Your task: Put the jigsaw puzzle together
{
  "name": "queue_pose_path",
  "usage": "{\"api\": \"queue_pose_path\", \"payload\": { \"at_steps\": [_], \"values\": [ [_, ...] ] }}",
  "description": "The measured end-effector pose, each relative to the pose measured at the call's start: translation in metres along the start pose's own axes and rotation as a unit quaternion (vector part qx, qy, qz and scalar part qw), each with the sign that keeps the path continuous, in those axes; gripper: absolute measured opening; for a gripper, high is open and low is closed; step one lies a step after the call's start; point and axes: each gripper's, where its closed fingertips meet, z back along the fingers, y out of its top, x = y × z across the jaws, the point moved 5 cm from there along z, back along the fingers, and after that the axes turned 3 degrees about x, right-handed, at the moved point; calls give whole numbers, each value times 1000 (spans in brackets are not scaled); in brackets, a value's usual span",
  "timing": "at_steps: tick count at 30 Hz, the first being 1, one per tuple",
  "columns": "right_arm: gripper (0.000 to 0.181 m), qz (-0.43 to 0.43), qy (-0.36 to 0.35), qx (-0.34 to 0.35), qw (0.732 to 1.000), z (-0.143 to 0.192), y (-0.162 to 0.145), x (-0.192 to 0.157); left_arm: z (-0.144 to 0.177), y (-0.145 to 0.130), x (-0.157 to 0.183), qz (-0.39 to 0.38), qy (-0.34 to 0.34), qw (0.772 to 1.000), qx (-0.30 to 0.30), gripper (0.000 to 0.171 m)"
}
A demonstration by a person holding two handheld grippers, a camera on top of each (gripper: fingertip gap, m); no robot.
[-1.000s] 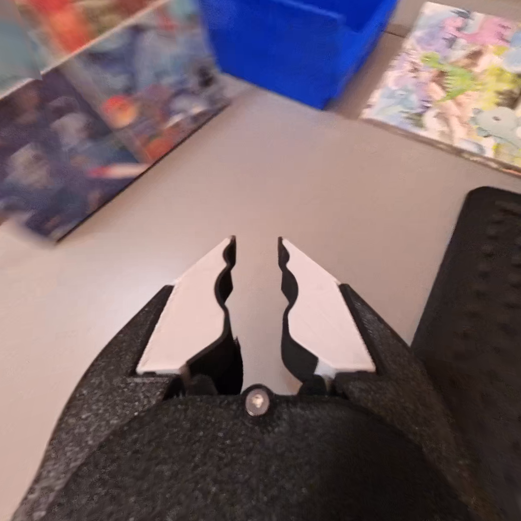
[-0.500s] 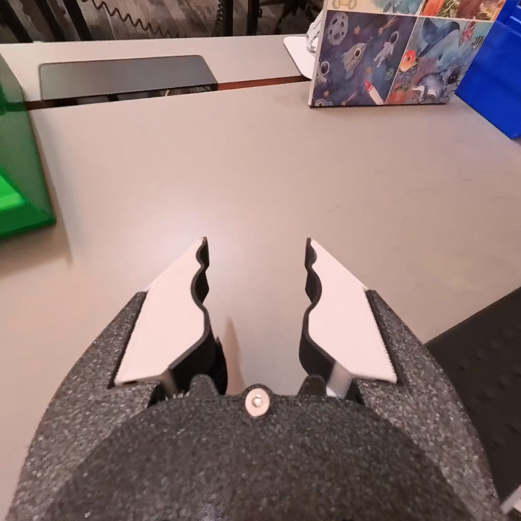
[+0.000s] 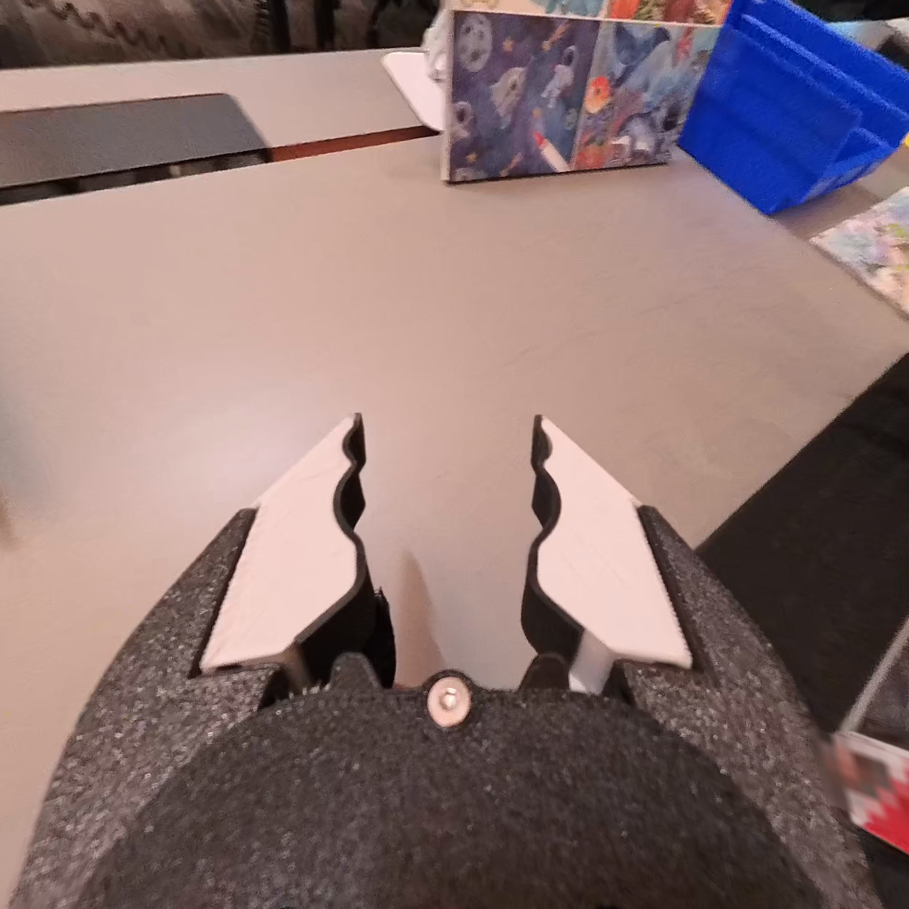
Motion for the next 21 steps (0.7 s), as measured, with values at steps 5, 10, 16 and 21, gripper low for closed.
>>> {"api": "queue_pose_path", "payload": {
  "at_steps": [5,10,16,21],
  "values": [
    [88,29,2,10,1000,44,-5,41,-31,27,35,-23,-88,995,-30,73],
    [80,75,-44,-34,996,98,-16,104,-78,70,70,-146,-119,981,-45,74],
    [63,38,63,-42,996,98,15,170,-179,134,61,-154,-81,985,-13,62],
    [59,30,203,-12,979,68,43,156,-268,167,0,-19,-69,997,-1,61]
  ]
}}
